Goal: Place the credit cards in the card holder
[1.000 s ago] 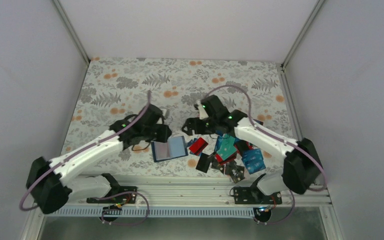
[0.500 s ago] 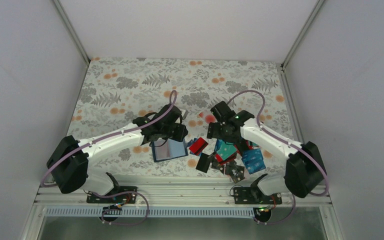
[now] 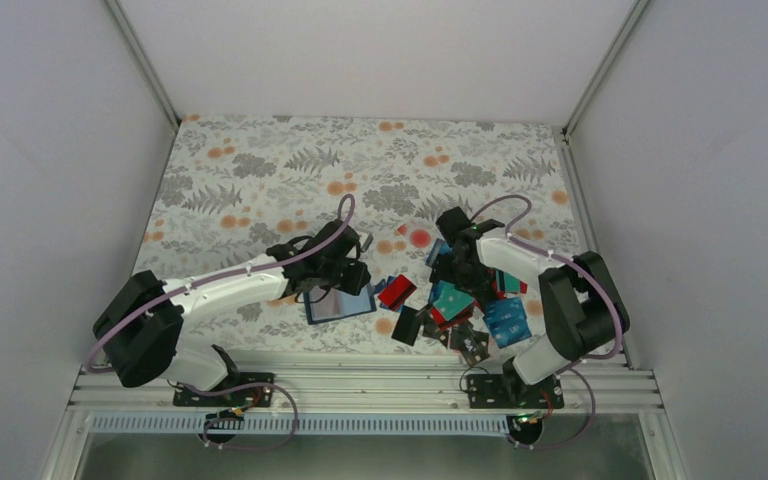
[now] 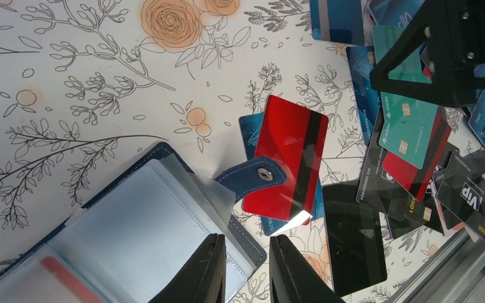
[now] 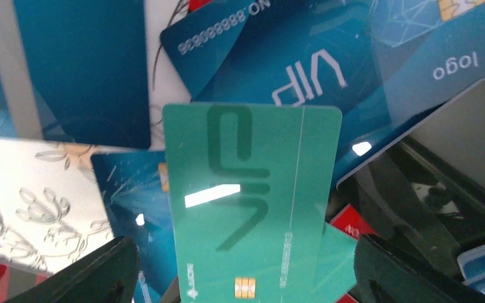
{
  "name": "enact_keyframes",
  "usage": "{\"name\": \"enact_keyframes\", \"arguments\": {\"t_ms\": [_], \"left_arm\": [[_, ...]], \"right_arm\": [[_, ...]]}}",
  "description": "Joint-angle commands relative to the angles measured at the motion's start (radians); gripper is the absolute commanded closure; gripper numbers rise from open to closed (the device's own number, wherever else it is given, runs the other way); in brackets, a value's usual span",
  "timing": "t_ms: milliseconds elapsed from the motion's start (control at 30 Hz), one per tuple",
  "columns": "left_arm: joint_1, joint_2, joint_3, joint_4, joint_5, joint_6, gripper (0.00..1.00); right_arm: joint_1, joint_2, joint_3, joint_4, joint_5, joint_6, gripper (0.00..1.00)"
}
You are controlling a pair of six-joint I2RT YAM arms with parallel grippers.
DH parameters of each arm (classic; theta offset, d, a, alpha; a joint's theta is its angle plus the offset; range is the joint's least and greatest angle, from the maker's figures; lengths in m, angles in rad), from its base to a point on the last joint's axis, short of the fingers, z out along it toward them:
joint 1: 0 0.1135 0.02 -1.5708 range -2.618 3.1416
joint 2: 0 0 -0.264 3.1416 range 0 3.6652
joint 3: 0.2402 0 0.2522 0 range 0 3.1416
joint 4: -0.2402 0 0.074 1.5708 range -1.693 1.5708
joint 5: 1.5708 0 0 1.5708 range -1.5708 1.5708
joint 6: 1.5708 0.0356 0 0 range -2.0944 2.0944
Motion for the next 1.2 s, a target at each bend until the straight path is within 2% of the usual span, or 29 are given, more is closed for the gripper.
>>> {"name": "enact_keyframes", "arguments": {"t_ms": [0, 300, 367, 533, 1167], "left_arm": [[-0.003, -0.016, -0.013, 0.038, 0.01, 0.018, 0.82], [-0.004, -0.001, -0.019, 0.038, 0.008, 0.003, 0.82], [-0.003, 0.002, -0.018, 0.038, 0.006, 0.002, 0.82], [-0.004, 0.012, -0.015, 0.042, 0.004, -0.002, 0.82], [-0.003, 0.008, -0.027, 0.057, -0.006, 0.02, 0.82]], "right_arm": [[-0.044, 0.031, -0.032, 0.084, -0.021, -0.033, 0.16], [-0.102, 0.09, -0.036, 0.131, -0.038, -0.11, 0.26], [-0.104, 0.097, -0.039, 0.134, -0.042, -0.119, 0.31], [-0.103, 0.142, -0.037, 0.115, -0.033, -0.135, 0.34], [-0.041, 0.142, 0.081, 0.013, -0.045, -0.116, 0.3]]}}
